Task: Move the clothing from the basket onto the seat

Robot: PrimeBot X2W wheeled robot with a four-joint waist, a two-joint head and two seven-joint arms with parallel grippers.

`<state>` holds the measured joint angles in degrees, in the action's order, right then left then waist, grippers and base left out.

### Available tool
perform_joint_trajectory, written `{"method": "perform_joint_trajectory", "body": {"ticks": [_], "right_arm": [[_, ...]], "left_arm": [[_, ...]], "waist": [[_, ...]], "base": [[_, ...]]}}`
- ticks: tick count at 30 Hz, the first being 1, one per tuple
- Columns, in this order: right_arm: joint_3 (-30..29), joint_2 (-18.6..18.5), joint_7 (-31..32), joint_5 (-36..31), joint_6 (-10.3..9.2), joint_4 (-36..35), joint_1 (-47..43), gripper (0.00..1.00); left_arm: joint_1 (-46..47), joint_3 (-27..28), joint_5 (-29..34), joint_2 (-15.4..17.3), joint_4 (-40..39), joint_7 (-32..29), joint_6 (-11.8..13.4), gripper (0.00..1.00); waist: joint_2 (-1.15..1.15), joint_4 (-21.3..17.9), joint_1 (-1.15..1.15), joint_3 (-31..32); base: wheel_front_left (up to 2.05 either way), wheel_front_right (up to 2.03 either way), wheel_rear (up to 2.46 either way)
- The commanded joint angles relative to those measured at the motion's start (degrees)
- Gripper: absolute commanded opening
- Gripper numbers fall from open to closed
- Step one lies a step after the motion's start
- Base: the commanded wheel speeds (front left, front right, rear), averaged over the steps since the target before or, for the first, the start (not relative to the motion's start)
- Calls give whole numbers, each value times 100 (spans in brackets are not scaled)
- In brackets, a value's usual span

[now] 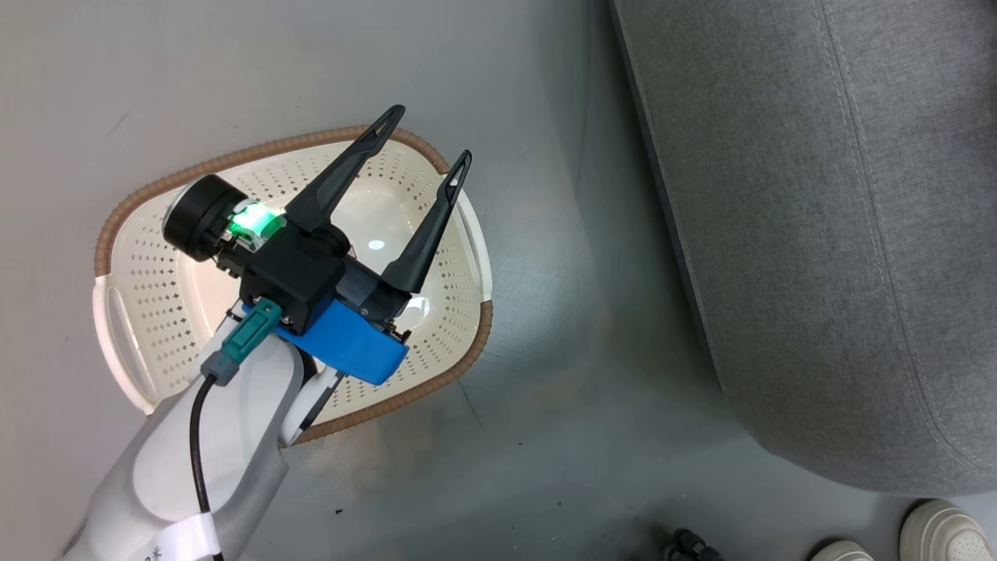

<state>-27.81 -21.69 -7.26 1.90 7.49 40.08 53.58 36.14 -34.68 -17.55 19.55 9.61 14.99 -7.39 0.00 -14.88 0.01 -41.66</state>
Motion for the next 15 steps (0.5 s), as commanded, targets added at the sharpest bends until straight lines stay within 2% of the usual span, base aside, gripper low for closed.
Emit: {"method": "perform_joint_trajectory", "body": {"ticks": [1,6,7,8,10,11,12,13,15], "right_arm": [[-37,11,-74,-53,1,71,-38,0],[-31,-12,-188,-172,1,315,60,0],[-24,-29,-201,-185,1,346,83,3],[-13,-46,-216,-186,1,374,101,14],[24,-63,-235,-180,1,425,111,48],[46,-75,-247,-171,1,447,110,96],[46,-75,-247,-171,1,447,110,96],[74,-83,-250,-159,1,462,108,100],[145,-91,-295,-123,1,491,111,100]], "left_arm": [[72,4,30,-3,-13,28,-16,100],[13,28,20,-13,30,29,-16,100],[12,29,15,-20,36,28,-16,100],[13,31,12,-27,40,29,-16,100],[16,44,8,-43,47,28,-16,100],[6,55,6,-50,47,29,-16,100],[6,55,6,-50,47,29,-16,100],[-13,63,5,-57,54,29,-16,100],[-58,74,1,-79,71,28,-16,100]], "waist": [[0,8,-1,-2],[0,10,-1,41],[0,12,-1,55],[0,15,-1,64],[0,20,-1,86],[0,19,-1,98],[0,19,-1,98],[0,15,-1,116],[0,6,-1,164]], "base": [[0,0,0],[0,0,0],[0,0,0],[0,0,0],[0,0,0],[0,0,0],[0,0,0],[0,0,0],[0,0,0]]}}
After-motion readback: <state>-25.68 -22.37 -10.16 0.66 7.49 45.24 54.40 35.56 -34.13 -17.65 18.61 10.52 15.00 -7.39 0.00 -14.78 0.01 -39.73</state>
